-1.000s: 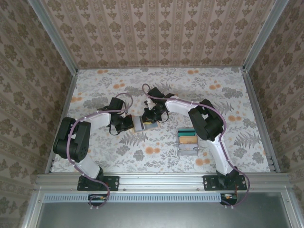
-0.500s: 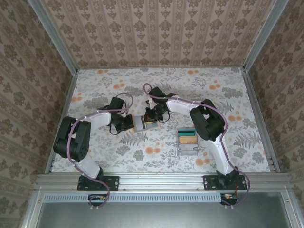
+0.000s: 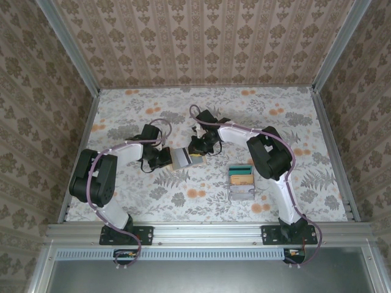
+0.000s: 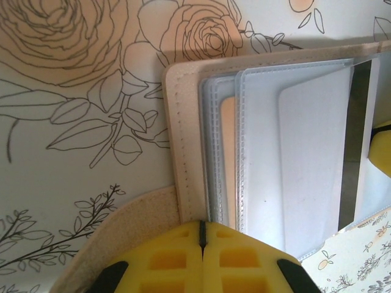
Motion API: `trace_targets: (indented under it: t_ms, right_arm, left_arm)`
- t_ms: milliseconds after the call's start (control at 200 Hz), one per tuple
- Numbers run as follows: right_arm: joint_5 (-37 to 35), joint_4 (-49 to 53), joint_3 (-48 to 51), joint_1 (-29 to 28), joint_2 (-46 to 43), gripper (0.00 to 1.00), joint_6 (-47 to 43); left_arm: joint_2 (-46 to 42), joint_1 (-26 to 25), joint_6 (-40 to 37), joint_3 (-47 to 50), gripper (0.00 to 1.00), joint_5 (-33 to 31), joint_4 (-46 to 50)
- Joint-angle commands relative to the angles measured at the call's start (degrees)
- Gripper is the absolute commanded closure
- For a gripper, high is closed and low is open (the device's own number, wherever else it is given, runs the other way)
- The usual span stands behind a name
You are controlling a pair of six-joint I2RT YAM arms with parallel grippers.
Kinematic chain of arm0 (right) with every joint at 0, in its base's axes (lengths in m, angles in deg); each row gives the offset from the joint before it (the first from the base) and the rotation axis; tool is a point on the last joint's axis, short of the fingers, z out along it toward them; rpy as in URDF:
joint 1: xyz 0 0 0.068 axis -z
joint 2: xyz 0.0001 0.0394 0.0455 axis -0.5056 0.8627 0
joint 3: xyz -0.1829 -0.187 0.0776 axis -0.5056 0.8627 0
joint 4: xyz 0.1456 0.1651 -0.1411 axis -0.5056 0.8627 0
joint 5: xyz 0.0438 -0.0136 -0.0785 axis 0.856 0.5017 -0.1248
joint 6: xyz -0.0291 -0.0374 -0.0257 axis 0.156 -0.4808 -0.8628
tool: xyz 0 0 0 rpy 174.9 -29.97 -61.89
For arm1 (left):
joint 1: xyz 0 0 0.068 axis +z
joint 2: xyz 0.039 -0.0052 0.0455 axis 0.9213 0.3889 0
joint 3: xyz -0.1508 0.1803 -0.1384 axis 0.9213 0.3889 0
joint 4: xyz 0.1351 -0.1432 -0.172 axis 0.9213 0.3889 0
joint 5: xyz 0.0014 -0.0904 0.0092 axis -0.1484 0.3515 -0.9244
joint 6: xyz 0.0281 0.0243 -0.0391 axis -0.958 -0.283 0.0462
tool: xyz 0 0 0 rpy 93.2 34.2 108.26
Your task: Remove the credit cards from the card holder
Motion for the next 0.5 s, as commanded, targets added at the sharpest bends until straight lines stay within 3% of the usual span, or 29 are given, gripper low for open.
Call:
trace_targets:
  t_ms: [0, 495]
  right_arm:
    - [2.63, -1.06, -0.32, -0.49, 0.18, 0.80, 1.10]
    - [6.28, -2.68, -1.41, -0.84, 2.92, 0.79, 2.20]
  left_arm:
    - [1.71, 0.41, -1.31, -0.38, 1.00, -0.98, 1.65]
    - [2.14, 0.43, -1.31, -0.64, 1.00, -0.63, 1.41]
